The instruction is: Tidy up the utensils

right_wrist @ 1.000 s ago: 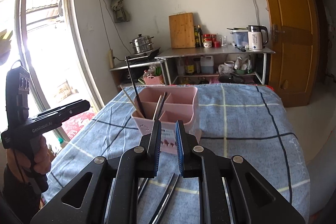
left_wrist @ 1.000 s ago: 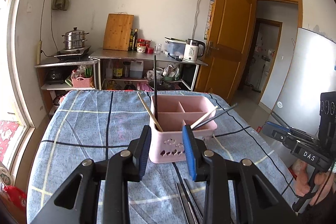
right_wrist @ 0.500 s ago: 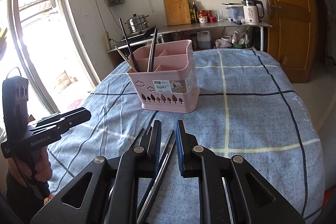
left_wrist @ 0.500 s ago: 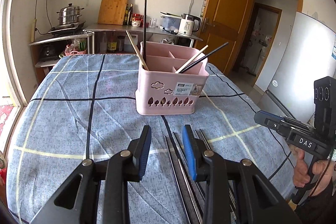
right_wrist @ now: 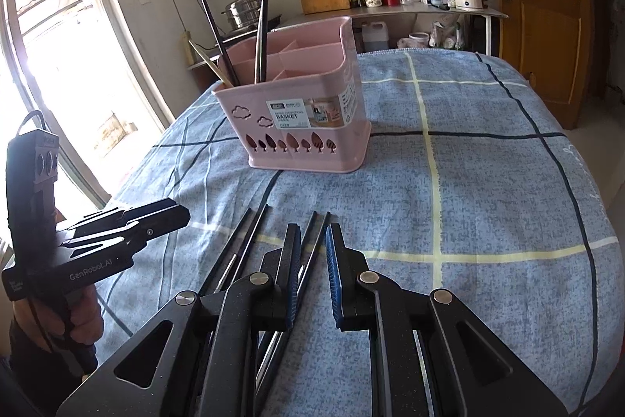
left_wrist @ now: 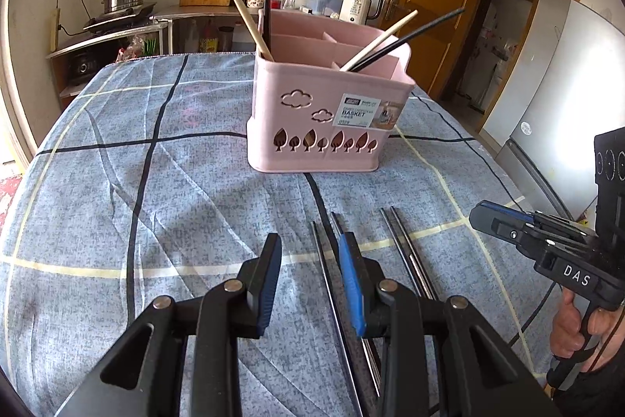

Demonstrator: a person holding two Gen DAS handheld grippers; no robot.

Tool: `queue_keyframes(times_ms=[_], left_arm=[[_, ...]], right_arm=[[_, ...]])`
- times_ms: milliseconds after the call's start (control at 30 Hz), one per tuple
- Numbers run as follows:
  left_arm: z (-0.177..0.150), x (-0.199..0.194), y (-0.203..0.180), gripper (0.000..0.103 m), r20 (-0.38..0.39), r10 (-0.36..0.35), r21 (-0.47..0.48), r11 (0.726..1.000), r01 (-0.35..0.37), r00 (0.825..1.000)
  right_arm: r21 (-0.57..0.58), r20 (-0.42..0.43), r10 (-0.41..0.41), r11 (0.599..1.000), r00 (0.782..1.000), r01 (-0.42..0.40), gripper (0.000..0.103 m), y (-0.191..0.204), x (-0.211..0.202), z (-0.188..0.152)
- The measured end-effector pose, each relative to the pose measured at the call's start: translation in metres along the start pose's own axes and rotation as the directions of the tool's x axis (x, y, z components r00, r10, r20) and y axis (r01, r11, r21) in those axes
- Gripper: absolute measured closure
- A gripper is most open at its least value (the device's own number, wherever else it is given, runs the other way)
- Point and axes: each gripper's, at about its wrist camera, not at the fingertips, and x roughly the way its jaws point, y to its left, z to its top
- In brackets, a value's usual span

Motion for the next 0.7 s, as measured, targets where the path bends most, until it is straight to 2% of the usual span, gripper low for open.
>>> queue_keyframes(times_ms=[133, 433, 700], left_arm=[[0.001, 0.021, 0.0, 0.071, -0.054, 0.006, 0.005, 1.0, -0.005, 0.999], [0.0, 0.049, -0.001, 0.071, -0.127, 0.019, 0.005, 1.0, -0.018, 0.992], [0.002, 0.055, -0.007, 0.071, -0.132, 0.047, 0.034, 0.999, -0.043, 0.99]], right_arm=[[0.008, -0.069, -0.015, 1.0, 0.997, 0.016, 0.089, -0.004, 0.023, 0.0], [0.002, -0.143, -0.028, 1.0, 0.989, 0.029, 0.089, -0.005, 0.055, 0.002], [-0.01, -0.176, -0.044, 0.999, 0.983, 0.043, 0.089, -0.001, 0.071, 0.004]])
